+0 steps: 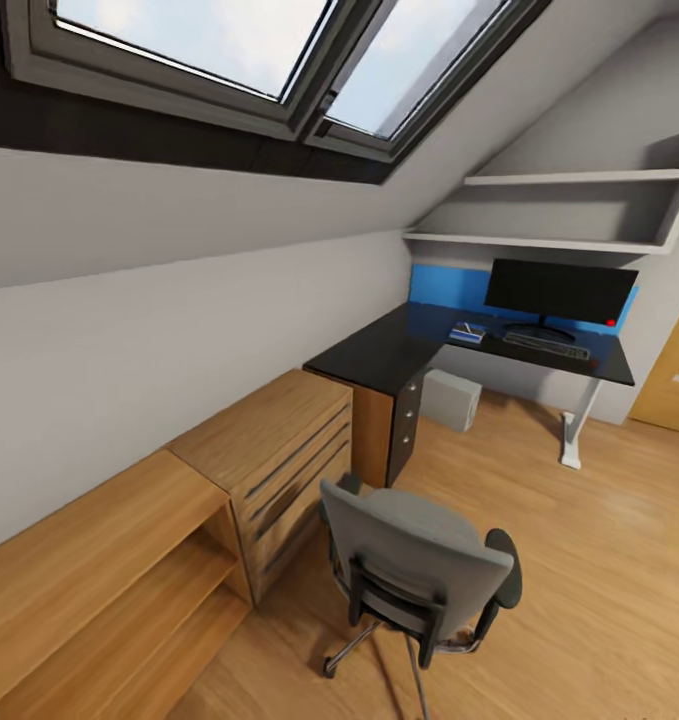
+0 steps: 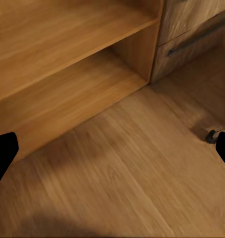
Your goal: In the bedroom, organize the workspace by keeping the computer under the desk, ensuring the monitor is on the desk, placing the keyboard on the desk next to the monitor, placing the mouse on the desk next to the keyboard, moving the folder from the swivel chair onto the desk next to the mouse, stacking the notebook on top of the folder with the pen on top of the notebook, and positioning the swivel chair next to the desk.
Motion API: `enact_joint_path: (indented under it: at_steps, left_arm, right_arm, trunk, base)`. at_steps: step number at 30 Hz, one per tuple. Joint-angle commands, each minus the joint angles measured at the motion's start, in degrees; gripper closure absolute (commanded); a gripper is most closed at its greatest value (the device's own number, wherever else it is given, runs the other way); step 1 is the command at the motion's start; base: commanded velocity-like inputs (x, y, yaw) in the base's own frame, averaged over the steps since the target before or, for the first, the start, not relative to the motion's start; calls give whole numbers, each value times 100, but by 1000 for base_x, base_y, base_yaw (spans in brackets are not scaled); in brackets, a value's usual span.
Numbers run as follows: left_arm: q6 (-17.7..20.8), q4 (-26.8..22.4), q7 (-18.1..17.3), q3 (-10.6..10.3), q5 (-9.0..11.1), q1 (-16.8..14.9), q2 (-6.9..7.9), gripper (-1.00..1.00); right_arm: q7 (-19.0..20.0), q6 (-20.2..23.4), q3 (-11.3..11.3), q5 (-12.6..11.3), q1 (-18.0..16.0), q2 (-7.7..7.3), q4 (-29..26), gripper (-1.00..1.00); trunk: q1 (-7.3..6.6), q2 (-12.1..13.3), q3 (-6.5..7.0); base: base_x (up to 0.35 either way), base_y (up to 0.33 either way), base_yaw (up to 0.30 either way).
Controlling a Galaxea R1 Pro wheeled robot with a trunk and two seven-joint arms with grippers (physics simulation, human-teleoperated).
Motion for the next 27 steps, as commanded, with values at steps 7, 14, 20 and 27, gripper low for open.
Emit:
enact_joint_path:
  at_steps: [7, 14, 20, 27]
  left_arm:
    - [-10, -2, 60, -48, -3, -3, 0, -100]
    - [-10, -1, 53, -48, -3, -3, 0, -100]
    - [-10, -3, 51, -48, -3, -3, 0, -100]
    - [-10, -3, 51, -48, -3, -3, 0, -100]
  right_arm:
    - [-23, -12, -43, 61, -10, 1, 9, -100]
    - [-23, -16, -42, 61, -11, 1, 9, -100]
    - [-23, -19, -48, 61, -11, 0, 9, -100]
    - [-23, -20, -43, 61, -7, -1, 9, -100]
  trunk:
    - [7, -12, -13]
    - [7, -12, -13]
    - [7, -12, -13]
    - [7, -12, -13]
  base:
    - [293, 0, -297]
    - [76, 0, -297]
    - [9, 0, -297]
    - [2, 14, -297]
